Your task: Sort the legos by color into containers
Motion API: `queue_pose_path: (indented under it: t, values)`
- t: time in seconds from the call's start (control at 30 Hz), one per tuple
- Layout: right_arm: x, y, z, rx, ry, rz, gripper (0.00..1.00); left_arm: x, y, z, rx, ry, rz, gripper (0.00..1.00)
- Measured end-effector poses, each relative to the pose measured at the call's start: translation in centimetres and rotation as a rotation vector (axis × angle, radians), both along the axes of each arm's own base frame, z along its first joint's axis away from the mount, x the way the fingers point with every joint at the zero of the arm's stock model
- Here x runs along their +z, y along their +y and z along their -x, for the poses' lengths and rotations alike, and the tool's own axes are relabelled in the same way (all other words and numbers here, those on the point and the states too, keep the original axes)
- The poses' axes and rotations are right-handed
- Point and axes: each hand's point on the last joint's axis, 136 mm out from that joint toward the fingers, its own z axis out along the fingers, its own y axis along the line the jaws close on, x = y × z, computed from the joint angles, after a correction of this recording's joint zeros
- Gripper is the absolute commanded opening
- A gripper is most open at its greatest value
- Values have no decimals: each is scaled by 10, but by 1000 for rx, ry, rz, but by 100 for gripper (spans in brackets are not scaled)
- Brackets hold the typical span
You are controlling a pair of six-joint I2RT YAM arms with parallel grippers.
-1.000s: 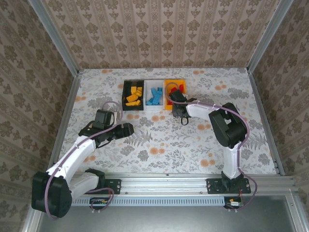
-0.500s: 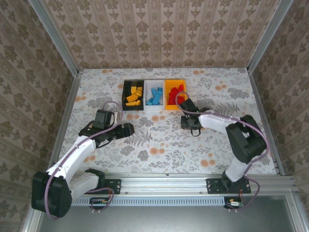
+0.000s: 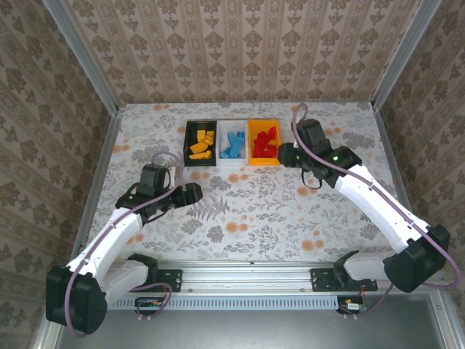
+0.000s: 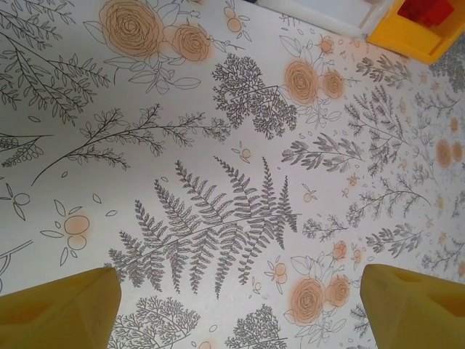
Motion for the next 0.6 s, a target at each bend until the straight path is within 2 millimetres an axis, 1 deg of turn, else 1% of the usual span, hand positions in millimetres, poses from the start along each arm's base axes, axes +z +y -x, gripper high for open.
queue_pose_path:
  t: [0.07,0.1,0.17,0.2,0.27,0.37,0.53,0.6]
  values:
    - [22,2,-11,6,-48,8,32,0,0,0,-1,1,4,89]
    - [30,4,-16,8,-64,11,32,0,-1,0,0,2,5,91]
    - [41,10,-34,16,-89,25,32,1,-1,1,1,3,9,97]
    - [42,13,-42,21,-92,36,32,1,-1,1,3,5,11,100]
    - [39,18,-62,24,-85,57,32,2,-1,1,6,4,16,100]
    - [26,22,-90,22,-60,87,31,4,-1,1,5,-2,19,100]
    - [4,27,-130,22,-5,111,31,3,2,2,15,1,19,100]
    - [-5,29,-143,25,15,112,31,0,3,2,19,8,16,100]
